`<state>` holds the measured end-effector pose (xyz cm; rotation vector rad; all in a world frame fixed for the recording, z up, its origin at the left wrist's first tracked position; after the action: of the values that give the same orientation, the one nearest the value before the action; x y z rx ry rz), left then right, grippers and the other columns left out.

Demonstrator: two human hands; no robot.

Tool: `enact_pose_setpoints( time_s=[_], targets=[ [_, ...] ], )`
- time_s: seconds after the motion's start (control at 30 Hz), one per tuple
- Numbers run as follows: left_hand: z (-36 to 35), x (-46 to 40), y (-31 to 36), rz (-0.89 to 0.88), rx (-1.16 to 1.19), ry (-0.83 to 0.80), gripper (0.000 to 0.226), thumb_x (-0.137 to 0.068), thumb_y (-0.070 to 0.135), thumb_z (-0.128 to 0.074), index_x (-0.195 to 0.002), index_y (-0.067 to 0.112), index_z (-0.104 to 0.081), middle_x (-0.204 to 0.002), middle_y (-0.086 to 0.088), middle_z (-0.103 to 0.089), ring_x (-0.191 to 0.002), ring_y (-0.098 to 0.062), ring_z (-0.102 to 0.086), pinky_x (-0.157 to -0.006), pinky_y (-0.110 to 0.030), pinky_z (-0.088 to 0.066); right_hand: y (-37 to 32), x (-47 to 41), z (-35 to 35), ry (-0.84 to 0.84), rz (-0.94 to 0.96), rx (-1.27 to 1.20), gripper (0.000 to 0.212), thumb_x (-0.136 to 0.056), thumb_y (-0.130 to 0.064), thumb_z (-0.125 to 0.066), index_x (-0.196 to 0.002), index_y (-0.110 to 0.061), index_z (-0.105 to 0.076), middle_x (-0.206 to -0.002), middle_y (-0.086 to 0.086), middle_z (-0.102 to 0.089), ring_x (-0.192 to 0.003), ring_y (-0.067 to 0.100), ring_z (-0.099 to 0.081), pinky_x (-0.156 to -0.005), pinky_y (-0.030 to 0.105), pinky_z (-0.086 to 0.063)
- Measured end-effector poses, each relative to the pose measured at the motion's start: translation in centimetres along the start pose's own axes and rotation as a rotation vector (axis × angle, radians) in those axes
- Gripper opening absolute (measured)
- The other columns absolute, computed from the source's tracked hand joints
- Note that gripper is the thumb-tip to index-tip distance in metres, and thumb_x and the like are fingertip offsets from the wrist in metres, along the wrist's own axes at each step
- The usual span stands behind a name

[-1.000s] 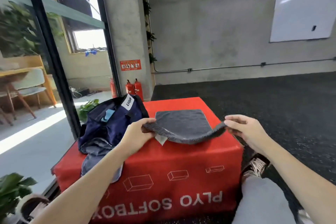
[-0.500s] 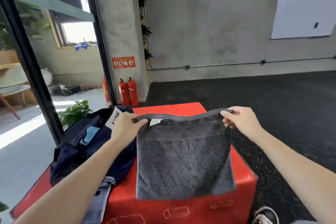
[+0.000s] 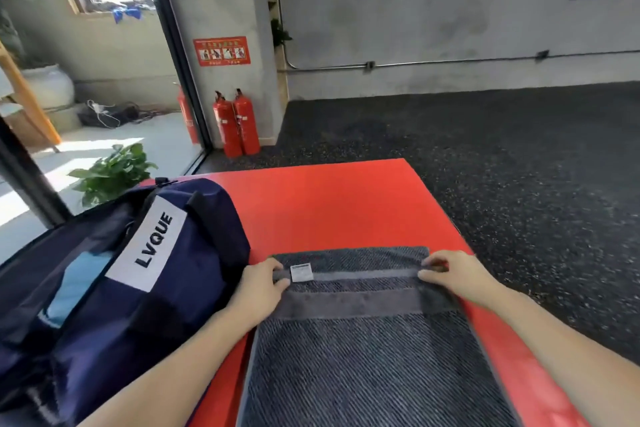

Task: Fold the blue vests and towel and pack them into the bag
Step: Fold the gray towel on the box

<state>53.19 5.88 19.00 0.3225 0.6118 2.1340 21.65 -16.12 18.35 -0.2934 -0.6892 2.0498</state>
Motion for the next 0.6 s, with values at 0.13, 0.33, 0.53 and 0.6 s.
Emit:
enact_pose_setpoints(
  time_s=[0.13, 0.33, 0.53, 0.6],
  targets=[
    [-0.2, -0.8, 0.6, -0.008, -0.030, 0.017, 0.018, -0.092, 0.021, -0.070, -0.109, 0.016, -0.070, -0.104, -0.008, -0.073, -0.098, -0.027, -0.066, -0.080, -0.032, -0.051, -0.3, -0.7, -0.3, -0.004, 0.040, -0.011, 0.013, -0.079, -0.034, -0.084, -0.085, -0.032, -0.073, -0.086, -0.019, -0.071, -0.086, 0.002, -0.066, -0.082, 0.024, -0.049],
    [4.1, -0.3, 2.7, -0.077, -0.036, 0.088, 0.006, -0.091, 0.020, -0.071, -0.097, 0.021, -0.073, -0.088, 0.004, -0.069, -0.085, -0.014, -0.062, -0.073, -0.024, -0.039, -2.4, -0.1, 3.8, -0.021, 0.141, -0.060, 0.005, -0.081, -0.034, -0.082, -0.079, -0.035, -0.077, -0.081, -0.023, -0.073, -0.083, -0.005, -0.064, -0.080, 0.022, -0.048],
    [4.8, -5.1, 3.8, -0.050, -0.122, 0.085, 0.010, -0.091, 0.015, -0.069, -0.098, 0.009, -0.073, -0.093, -0.008, -0.070, -0.093, -0.026, -0.063, -0.080, -0.031, -0.045, -3.3, -4.6, 4.8, 0.040, 0.161, -0.040, 0.010, -0.082, -0.029, -0.082, -0.078, -0.032, -0.074, -0.082, -0.015, -0.073, -0.084, 0.005, -0.064, -0.078, 0.026, -0.047],
    [2.5, -6.7, 2.8, -0.011, -0.195, -0.041, 0.012, -0.091, 0.015, -0.066, -0.093, 0.004, -0.072, -0.090, -0.014, -0.069, -0.097, -0.033, -0.066, -0.076, -0.035, -0.047, -2.2, -6.3, 2.2, -0.028, 0.139, 0.073, 0.014, -0.083, -0.028, -0.081, -0.076, -0.031, -0.069, -0.083, -0.010, -0.071, -0.085, 0.015, -0.065, -0.076, 0.030, -0.046]
  ],
)
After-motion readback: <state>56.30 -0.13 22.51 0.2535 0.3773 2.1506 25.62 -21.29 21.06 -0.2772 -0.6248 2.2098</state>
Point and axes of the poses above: each hand's wrist, its own x-axis away from the middle knuckle, its own z-axis out of the back of the hand, y = z × x, the point moved 5 cm from there along -x, towards the middle knuckle
